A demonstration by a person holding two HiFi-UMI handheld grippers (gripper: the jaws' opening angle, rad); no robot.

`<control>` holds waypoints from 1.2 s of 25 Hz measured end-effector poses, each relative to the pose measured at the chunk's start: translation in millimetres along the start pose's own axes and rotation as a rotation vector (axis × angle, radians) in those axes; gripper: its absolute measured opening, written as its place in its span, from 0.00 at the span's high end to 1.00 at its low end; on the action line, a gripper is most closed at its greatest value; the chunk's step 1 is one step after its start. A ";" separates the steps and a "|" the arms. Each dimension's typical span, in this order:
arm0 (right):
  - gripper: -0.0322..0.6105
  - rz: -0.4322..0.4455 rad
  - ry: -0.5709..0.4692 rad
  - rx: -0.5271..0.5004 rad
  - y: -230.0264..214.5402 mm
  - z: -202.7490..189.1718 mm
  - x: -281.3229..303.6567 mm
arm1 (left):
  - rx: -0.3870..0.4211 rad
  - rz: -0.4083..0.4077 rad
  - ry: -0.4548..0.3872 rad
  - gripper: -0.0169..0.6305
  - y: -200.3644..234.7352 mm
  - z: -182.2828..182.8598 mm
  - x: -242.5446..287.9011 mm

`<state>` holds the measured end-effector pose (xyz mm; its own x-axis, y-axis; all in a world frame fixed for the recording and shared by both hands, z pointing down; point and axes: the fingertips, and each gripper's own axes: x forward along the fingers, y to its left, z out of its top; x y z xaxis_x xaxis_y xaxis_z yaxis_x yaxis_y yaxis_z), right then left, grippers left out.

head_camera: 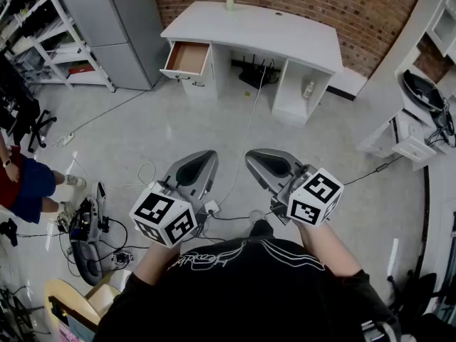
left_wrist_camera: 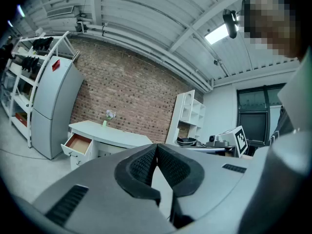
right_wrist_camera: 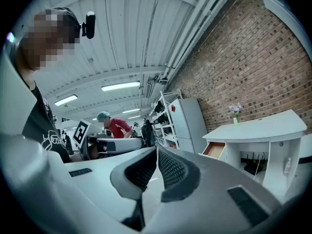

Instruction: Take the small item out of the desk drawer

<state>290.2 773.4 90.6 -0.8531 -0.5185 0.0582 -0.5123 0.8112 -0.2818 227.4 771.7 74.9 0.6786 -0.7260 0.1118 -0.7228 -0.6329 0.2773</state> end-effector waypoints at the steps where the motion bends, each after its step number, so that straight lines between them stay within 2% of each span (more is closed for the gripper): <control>1: 0.88 0.001 0.002 0.001 -0.2 -1.6 1.5 | -0.001 0.004 0.000 0.94 1.1 -0.1 -0.3; 14: 0.88 -0.026 0.035 0.028 -7.0 -12.8 34.1 | -0.021 -0.006 -0.025 0.94 33.8 1.7 -3.8; 21: 0.88 -0.020 0.032 0.063 -35.5 -12.1 37.8 | -0.025 -0.008 -0.011 0.94 43.4 4.7 26.9; 26: 0.88 0.010 0.002 0.078 -70.5 4.1 55.2 | -0.007 -0.002 0.006 0.94 60.3 15.9 61.9; 30: 0.88 0.045 -0.027 0.053 -81.6 18.1 70.9 | -0.053 -0.015 0.023 0.94 76.4 17.4 75.7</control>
<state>273.3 665.6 100.4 -0.8716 -0.4898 0.0187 -0.4672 0.8187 -0.3340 221.3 663.7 88.0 0.6922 -0.7101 0.1288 -0.7053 -0.6278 0.3294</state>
